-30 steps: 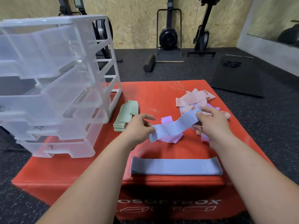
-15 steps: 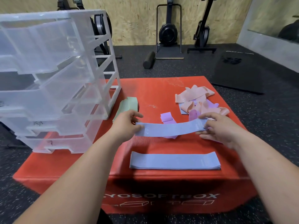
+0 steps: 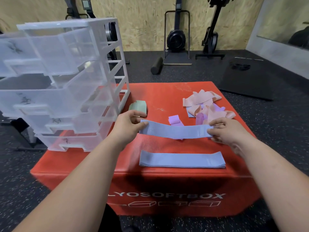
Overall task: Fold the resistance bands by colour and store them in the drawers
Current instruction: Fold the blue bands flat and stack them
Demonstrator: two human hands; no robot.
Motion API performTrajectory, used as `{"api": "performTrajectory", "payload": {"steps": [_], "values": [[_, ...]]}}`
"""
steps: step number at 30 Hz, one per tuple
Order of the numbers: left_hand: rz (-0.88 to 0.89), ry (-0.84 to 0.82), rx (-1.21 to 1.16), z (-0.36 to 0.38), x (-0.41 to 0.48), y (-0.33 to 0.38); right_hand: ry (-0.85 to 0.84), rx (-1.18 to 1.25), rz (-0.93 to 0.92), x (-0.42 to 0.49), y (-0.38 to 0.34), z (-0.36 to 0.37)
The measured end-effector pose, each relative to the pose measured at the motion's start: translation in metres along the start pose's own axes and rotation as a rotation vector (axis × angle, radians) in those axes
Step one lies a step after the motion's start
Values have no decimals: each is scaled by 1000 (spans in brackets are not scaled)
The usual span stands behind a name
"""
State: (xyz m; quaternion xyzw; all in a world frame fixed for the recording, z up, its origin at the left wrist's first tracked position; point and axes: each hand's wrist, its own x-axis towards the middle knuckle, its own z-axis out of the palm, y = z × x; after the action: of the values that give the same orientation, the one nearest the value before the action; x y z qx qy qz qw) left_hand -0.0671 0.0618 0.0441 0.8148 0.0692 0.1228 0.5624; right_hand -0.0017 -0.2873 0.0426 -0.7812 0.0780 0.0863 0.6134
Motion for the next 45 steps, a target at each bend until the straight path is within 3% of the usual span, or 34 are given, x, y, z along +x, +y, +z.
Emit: {"api": "performTrajectory", "payload": {"steps": [4,11,17,29,45], "values": [[-13,0,80,-7,-12,-4,34,-66,-55,-17,-5,-16],[-17,-56,401,-1,-28,-10,-66,-260,-74,-33,12,-37],[-9,-87,532,0,-35,-12,-18,-406,-64,-33,27,-38],[36,-185,655,11,-37,-12,-40,-592,-99,-26,42,-45],[181,-291,888,13,-35,-20,-58,-912,-289,-30,38,-38]]}}
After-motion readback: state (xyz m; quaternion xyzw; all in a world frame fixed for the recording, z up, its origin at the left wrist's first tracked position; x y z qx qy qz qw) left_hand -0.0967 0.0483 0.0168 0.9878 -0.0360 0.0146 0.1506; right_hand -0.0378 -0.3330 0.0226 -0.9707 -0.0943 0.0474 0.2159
